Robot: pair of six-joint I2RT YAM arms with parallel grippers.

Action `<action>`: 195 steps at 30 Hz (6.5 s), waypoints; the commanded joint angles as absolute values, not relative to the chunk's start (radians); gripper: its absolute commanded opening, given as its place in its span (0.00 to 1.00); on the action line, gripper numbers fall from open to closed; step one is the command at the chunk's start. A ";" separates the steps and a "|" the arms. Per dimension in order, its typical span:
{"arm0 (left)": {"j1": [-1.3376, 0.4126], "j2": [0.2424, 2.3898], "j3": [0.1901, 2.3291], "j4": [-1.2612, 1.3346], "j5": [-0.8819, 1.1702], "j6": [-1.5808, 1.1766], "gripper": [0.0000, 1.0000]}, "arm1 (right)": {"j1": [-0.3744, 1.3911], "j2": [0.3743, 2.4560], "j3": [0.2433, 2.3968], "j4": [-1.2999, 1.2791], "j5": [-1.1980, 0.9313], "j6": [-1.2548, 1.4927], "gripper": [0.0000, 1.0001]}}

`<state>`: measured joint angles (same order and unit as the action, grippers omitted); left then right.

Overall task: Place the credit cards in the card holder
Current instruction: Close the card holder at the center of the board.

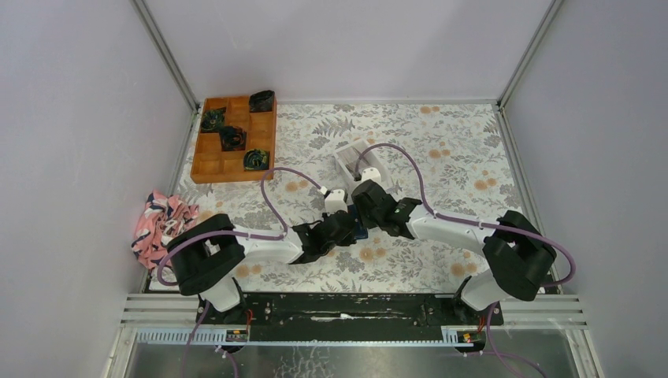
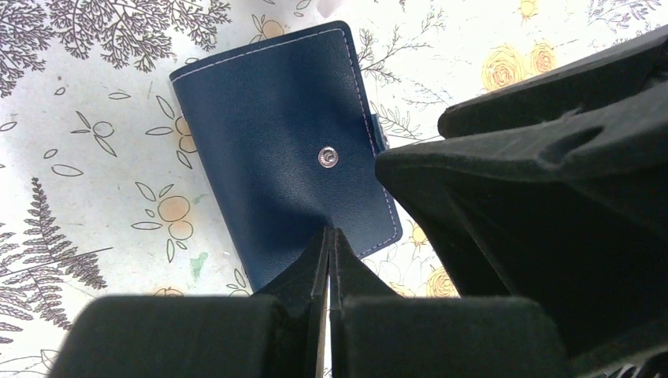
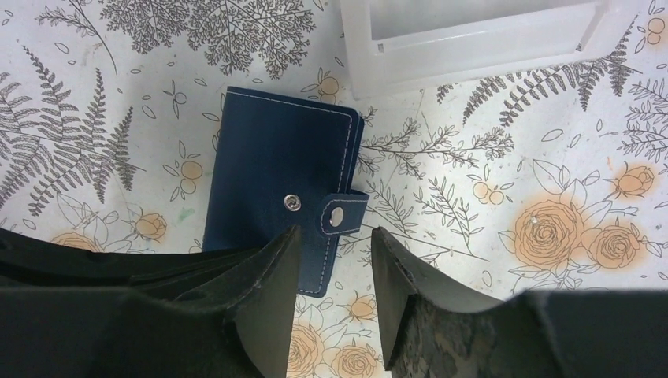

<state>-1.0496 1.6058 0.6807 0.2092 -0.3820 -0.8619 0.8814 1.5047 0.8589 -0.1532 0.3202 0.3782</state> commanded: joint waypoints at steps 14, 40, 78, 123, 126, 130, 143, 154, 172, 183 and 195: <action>-1.057 1.620 0.657 0.214 -0.412 -0.867 0.00 | 0.885 1.569 0.937 -0.164 0.320 0.361 0.39; -1.058 1.629 0.646 0.233 -0.402 -0.873 0.00 | 0.885 1.607 0.963 -0.174 0.324 0.357 0.24; -1.058 1.626 0.629 0.249 -0.393 -0.881 0.00 | 0.903 1.621 0.975 -0.196 0.328 0.365 0.28; -1.058 1.652 0.644 0.248 -0.396 -0.871 0.00 | 0.944 1.707 1.052 -0.204 0.299 0.352 0.15; -1.058 1.655 0.646 0.250 -0.394 -0.871 0.00 | 0.947 1.711 1.057 -0.204 0.298 0.354 0.15; -1.058 1.661 0.645 0.255 -0.392 -0.871 0.00 | 0.951 1.718 1.059 -0.202 0.295 0.359 0.14; -1.058 1.541 0.569 0.289 -0.435 -0.893 0.02 | 0.951 1.740 1.041 -0.187 0.300 0.371 0.13; -1.058 1.433 0.508 0.291 -0.505 -0.903 0.07 | 0.952 1.747 1.042 -0.187 0.304 0.371 0.12; -1.040 1.519 0.509 0.327 -0.569 -0.871 0.12 | 0.951 1.747 1.072 -0.196 0.315 0.373 0.12; -1.032 1.555 0.519 0.349 -0.549 -0.862 0.12 | 0.952 1.762 1.090 -0.203 0.311 0.374 0.12; -1.034 1.563 0.529 0.357 -0.538 -0.854 0.12 | 0.952 1.776 1.110 -0.209 0.311 0.376 0.12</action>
<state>-1.0397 1.5368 0.5117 0.3195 -0.5247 -0.8768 0.9398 1.7573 1.0645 -0.2180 0.3241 0.3595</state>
